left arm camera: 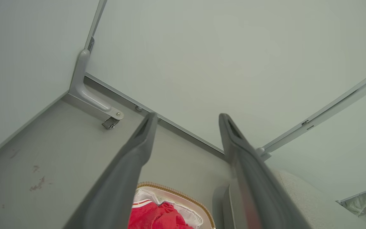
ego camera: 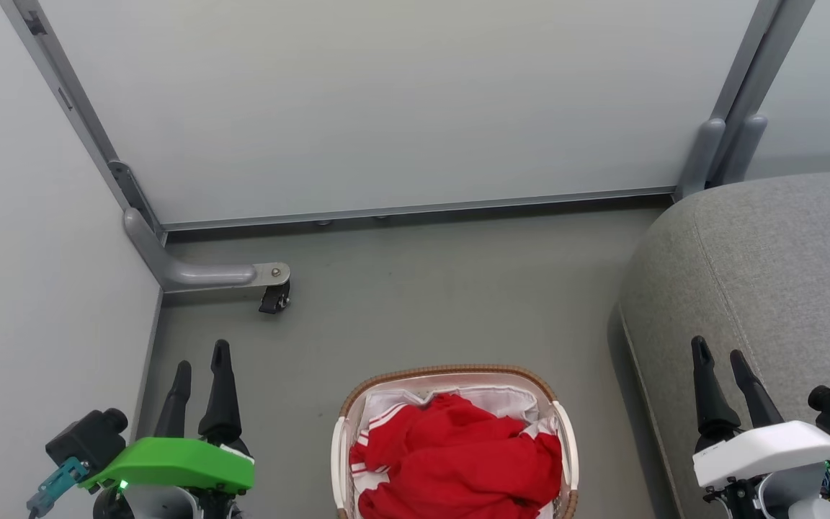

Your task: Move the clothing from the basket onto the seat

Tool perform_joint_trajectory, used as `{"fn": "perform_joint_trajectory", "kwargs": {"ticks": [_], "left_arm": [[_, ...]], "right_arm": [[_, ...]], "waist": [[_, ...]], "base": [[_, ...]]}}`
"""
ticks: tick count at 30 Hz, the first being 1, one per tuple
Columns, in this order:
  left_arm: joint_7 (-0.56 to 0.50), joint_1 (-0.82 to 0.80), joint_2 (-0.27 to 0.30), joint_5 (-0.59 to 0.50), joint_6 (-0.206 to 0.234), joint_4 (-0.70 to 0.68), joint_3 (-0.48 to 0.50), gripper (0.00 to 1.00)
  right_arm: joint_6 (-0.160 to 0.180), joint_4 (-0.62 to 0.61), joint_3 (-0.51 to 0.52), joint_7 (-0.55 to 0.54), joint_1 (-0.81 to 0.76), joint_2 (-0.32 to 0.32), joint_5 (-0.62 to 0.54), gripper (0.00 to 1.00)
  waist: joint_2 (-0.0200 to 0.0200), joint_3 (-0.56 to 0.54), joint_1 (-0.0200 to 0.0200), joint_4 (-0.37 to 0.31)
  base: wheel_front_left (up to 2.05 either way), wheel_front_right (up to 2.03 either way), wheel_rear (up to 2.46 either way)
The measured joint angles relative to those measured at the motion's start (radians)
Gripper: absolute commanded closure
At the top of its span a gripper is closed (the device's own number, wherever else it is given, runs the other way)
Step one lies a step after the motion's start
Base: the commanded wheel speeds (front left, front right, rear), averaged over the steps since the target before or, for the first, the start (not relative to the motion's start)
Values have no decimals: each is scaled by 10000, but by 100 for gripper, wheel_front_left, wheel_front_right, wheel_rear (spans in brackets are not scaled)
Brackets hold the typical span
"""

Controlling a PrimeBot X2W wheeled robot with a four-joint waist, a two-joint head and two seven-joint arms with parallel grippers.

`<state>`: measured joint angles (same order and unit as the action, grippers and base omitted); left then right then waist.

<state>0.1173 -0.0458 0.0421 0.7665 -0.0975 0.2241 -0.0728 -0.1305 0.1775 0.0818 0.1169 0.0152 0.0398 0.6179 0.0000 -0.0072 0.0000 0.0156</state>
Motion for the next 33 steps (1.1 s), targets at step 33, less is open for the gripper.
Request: {"fn": "perform_joint_trajectory", "kwargs": {"ticks": [33], "left_arm": [[796,133,25,-2947,56,669,-380,0]], "right_arm": [[0,-38,-65,825,-58,42,-3674,0]], "waist": [[0,-71,0,99]], "base": [[0,0,0]]}}
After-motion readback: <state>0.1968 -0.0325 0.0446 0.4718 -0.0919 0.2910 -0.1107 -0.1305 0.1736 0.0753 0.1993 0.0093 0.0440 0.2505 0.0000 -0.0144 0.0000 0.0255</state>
